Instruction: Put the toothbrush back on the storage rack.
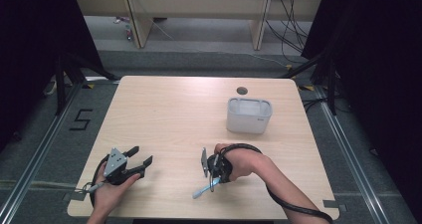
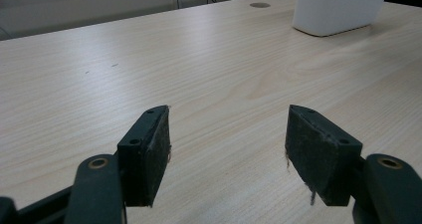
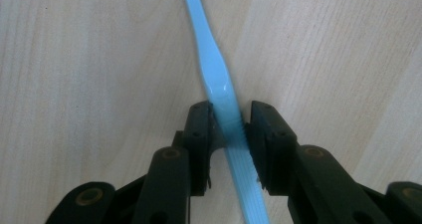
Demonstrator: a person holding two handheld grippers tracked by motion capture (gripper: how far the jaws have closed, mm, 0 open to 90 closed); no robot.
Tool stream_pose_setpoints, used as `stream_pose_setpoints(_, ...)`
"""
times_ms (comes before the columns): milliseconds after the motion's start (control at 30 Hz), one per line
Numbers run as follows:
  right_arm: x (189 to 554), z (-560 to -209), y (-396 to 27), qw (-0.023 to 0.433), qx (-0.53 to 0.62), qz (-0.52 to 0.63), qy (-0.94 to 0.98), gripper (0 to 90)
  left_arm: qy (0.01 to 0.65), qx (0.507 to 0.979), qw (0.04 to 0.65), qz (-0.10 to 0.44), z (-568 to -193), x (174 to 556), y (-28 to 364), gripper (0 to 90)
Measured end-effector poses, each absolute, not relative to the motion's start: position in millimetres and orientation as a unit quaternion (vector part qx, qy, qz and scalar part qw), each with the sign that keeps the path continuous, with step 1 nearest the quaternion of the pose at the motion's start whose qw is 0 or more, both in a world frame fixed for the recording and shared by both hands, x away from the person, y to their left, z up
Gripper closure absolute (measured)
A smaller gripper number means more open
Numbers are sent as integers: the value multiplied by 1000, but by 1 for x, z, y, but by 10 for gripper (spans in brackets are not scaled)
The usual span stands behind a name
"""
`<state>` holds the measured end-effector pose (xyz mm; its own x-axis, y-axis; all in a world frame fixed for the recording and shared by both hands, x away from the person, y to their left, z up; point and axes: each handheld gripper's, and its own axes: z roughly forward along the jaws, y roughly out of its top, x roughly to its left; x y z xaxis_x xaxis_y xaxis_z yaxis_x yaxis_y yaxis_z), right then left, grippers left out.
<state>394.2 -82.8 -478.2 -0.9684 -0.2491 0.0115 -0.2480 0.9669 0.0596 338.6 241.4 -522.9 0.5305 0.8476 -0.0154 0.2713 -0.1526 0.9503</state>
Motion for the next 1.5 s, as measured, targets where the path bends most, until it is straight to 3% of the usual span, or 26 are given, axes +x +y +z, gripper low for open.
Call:
stream_pose_setpoints(500,393,-478,-81,8,110,-23,-994,787,397,706,517,278,-523,339,242,338)
stream_pose_setpoints(967,394,-476,-87,14,65,-38,-997,790,396,705,517,279,-523,339,242,336)
stream_pose_setpoints(1500,400,-455,-110,-17,-14,-89,-996,791,397,705,517,279,-523,339,242,336)
